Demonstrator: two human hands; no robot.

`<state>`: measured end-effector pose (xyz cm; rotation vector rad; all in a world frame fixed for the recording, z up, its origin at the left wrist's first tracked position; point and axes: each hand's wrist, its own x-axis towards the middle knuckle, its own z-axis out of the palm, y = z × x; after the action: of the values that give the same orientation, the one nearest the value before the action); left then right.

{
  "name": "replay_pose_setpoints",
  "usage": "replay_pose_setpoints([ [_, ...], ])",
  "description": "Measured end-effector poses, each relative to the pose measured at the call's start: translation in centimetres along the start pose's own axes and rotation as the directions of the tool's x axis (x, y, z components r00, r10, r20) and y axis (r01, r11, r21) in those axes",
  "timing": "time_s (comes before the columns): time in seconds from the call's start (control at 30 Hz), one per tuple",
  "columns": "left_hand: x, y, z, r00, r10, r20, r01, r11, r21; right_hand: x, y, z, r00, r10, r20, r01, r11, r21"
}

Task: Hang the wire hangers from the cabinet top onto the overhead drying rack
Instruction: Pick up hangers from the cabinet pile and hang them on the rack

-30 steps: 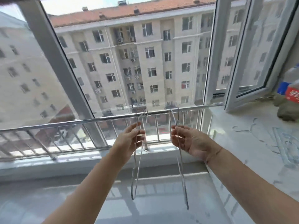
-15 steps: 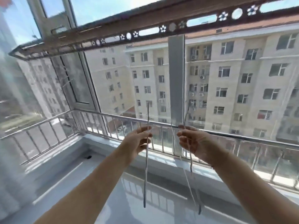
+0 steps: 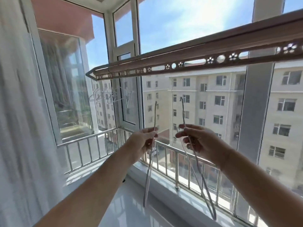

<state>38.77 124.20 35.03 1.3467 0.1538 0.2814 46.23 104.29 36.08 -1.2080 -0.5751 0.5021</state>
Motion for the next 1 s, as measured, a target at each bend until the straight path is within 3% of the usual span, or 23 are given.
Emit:
replay_pose_setpoints([
  [0.43,18.6,7.8,-7.2,0.988,0.143,-0.062,-0.145,0.989,-0.030,22.3,-2.9,3.9,0.992,-0.087,0.088,0.096,0.989,-0.110],
  [0.63,25.6,11.1,-11.5,0.980,0.196,-0.036,-0.199,0.975,-0.098,29.2,-3.9,6.6,0.990,-0.139,0.020,0.140,0.976,-0.165],
  [1.0,34.3,14.9,-17.7,0.983,0.169,0.074,-0.157,0.977,-0.142,37.6,-4.1,10.8,0.974,-0.183,-0.134,0.139,0.948,-0.288],
])
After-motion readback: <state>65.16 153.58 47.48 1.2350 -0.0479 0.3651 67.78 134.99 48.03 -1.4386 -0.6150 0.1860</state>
